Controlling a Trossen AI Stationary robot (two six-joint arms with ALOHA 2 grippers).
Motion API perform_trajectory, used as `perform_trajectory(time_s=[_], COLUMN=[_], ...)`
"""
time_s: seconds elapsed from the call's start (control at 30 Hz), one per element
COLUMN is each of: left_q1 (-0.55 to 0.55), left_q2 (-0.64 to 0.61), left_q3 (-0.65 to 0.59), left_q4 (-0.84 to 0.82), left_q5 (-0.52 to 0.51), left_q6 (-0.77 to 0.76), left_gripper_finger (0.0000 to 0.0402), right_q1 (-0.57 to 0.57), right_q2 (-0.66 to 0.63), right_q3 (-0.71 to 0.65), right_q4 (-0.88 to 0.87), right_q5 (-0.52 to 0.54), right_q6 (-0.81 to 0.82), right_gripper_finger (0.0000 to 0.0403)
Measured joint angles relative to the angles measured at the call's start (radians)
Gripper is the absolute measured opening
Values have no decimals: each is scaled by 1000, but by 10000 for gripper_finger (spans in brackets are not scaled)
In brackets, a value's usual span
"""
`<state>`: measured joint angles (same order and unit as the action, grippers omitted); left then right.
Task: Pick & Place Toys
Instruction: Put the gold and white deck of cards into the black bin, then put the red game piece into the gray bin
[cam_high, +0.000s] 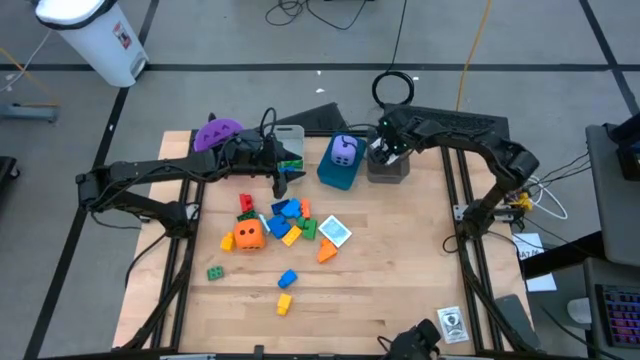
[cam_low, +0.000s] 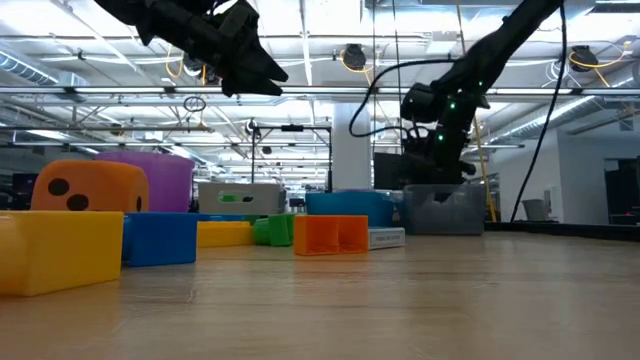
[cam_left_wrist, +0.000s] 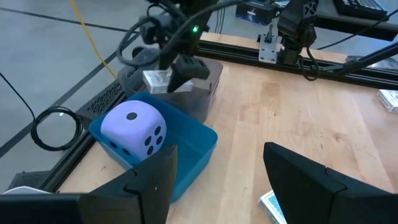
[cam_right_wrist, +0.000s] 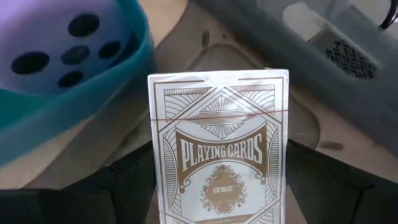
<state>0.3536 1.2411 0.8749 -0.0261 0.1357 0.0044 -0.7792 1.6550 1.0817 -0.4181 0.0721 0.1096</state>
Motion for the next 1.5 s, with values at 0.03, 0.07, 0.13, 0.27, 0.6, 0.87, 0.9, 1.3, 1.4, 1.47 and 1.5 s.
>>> perform_trajectory(time_s=[0.03,0.07,0.13,0.27,0.6,0.87,0.9,1.3,1.4,1.47,1.5], left_q1=[-1,-1,-1,-1,-1,-1,-1,-1,-1,-1,-1], left_q2=[0,0,0,0,0,0,0,0,0,0,0], left_q3=[0,0,0,0,0,0,0,-1,-1,-1,-1], left_q4=[0,0,-1,-1,-1,0,0,6,31,40,43], left_q5=[0,0,0,0,-6,-6,-6,-6,-6,-6,-6], left_q6=[-3,-4,-6,-6,-6,-9,-11,-6,18,24,24], left_gripper_finger=[243,243,243,243,243,243,243,243,243,243,243], right_q1=[0,0,0,0,0,0,0,8,35,62,78], right_q2=[13,25,40,49,48,22,15,-125,-185,-218,-233], right_q3=[0,1,1,1,1,2,2,2,2,2,2], right_q4=[13,18,6,12,11,8,10,34,53,65,72], right_q5=[0,0,1,0,0,1,1,1,-13,-77,-116], right_q6=[-2,-7,-24,-43,-74,-107,-112,-132,-106,-103,-101], right_gripper_finger=[305,305,305,307,323,339,341,344,342,339,338])
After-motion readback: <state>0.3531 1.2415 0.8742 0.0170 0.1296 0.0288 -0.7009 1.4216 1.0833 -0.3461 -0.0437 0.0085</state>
